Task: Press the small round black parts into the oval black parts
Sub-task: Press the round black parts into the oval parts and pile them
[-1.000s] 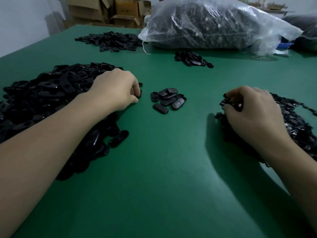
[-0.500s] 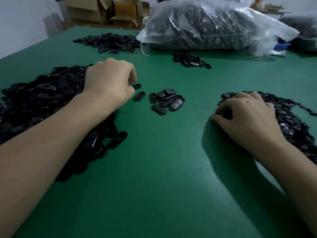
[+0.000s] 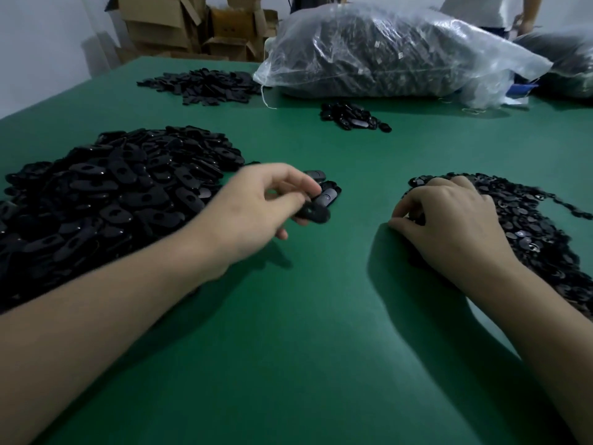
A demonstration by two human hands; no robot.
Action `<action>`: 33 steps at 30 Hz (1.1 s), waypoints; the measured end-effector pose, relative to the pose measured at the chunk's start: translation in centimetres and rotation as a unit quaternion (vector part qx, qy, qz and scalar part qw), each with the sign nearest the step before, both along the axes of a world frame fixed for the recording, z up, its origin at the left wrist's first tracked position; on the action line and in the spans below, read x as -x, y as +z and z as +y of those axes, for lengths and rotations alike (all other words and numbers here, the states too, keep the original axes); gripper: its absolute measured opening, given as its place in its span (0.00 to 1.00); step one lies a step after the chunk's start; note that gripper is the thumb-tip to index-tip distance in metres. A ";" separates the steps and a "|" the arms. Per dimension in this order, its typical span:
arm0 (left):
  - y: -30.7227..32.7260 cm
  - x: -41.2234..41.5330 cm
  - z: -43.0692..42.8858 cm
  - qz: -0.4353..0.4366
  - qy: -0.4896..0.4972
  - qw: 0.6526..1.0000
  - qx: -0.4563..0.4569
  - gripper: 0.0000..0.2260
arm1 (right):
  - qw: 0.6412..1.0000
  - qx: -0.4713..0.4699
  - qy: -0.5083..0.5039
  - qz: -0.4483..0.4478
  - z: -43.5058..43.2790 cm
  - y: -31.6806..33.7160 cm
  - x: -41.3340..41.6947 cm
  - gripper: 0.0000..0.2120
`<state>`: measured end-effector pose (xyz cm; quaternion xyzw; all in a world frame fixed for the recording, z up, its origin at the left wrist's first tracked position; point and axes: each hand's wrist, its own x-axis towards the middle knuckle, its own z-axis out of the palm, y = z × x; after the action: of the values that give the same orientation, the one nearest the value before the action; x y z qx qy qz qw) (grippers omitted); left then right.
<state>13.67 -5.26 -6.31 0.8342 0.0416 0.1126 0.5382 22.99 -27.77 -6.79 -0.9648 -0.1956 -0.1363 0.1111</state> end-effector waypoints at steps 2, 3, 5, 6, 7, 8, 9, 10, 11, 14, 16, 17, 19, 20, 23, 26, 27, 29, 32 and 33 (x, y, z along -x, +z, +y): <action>-1.3 0.9 -0.8 -0.010 -0.018 1.000 0.009 0.10 | 1.000 -0.006 0.003 0.001 0.0 -0.1 0.0 0.03; -1.7 1.2 -1.1 -0.018 -0.027 0.999 0.015 0.10 | 1.000 -0.008 0.006 0.000 0.0 -0.2 0.0 0.03; -2.3 1.6 -1.4 -0.039 -0.037 0.998 0.017 0.11 | 1.000 -0.007 0.012 -0.004 0.0 -0.4 -0.1 0.03; -2.3 1.6 -1.3 -0.051 -0.038 0.998 0.017 0.11 | 1.000 -0.006 0.019 -0.007 0.0 -0.5 -0.2 0.03; -2.4 1.6 -1.2 -0.064 -0.037 0.997 0.019 0.12 | 0.999 -0.011 0.031 -0.013 0.1 -0.6 -0.4 0.03; -2.4 1.6 -1.1 -0.076 -0.035 0.996 0.023 0.12 | 0.998 -0.026 0.048 -0.020 0.2 -0.7 -0.5 0.03; -2.4 1.6 -0.9 -0.084 -0.033 0.996 0.029 0.12 | 0.996 -0.055 0.067 -0.024 0.3 -0.8 -0.4 0.03; -2.5 1.6 -0.8 -0.087 -0.032 0.995 0.035 0.13 | 0.992 -0.098 0.082 -0.017 0.5 -0.7 -0.2 0.03; -2.7 1.5 -0.7 -0.089 -0.031 0.995 0.040 0.13 | 0.984 -0.153 0.094 0.003 0.7 -0.6 0.0 0.04; -3.1 1.3 -0.8 -0.093 -0.035 0.992 0.074 0.15 | 0.916 -0.340 0.156 0.142 1.5 -0.4 1.1 0.04; -3.4 1.1 -0.8 -0.098 -0.040 0.989 0.106 0.14 | 0.858 -0.411 0.197 0.235 2.1 -0.5 1.9 0.04; -3.4 1.0 -0.9 -0.102 -0.042 0.987 0.114 0.14 | 0.838 -0.428 0.209 0.265 2.3 -0.6 2.1 0.03; -3.5 0.9 -0.8 -0.109 -0.046 0.986 0.119 0.13 | 0.808 -0.448 0.226 0.308 2.7 -0.9 2.4 0.02; -3.6 0.9 -0.8 -0.109 -0.048 0.986 0.120 0.12 | 0.797 -0.454 0.231 0.324 2.8 -1.0 2.5 0.03; -3.7 0.8 -0.7 -0.110 -0.044 0.986 0.115 0.11 | 0.788 -0.451 0.238 0.343 2.8 -0.9 2.6 0.09; -4.0 0.7 -0.7 -0.105 -0.050 0.989 0.095 0.09 | 0.789 -0.451 0.240 0.341 2.8 -1.0 2.6 0.05; -4.1 0.7 -0.7 -0.101 -0.053 0.989 0.090 0.09 | 0.788 -0.454 0.238 0.340 2.9 -1.1 2.6 0.03; -4.2 0.7 -0.8 -0.098 -0.055 0.990 0.083 0.09 | 0.788 -0.457 0.235 0.338 3.0 -1.1 2.7 0.02; -4.1 0.8 -0.8 -0.092 -0.054 0.991 0.086 0.09 | 0.792 -0.454 0.231 0.336 3.0 -1.0 2.9 0.03; -4.1 0.8 -0.8 -0.089 -0.054 0.991 0.087 0.09 | 0.793 -0.453 0.229 0.336 3.0 -1.0 2.9 0.03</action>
<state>12.89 -6.03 -10.43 0.7719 -0.0424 0.1532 0.6156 20.10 -24.72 -7.76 -0.7161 -0.2771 0.1529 0.6221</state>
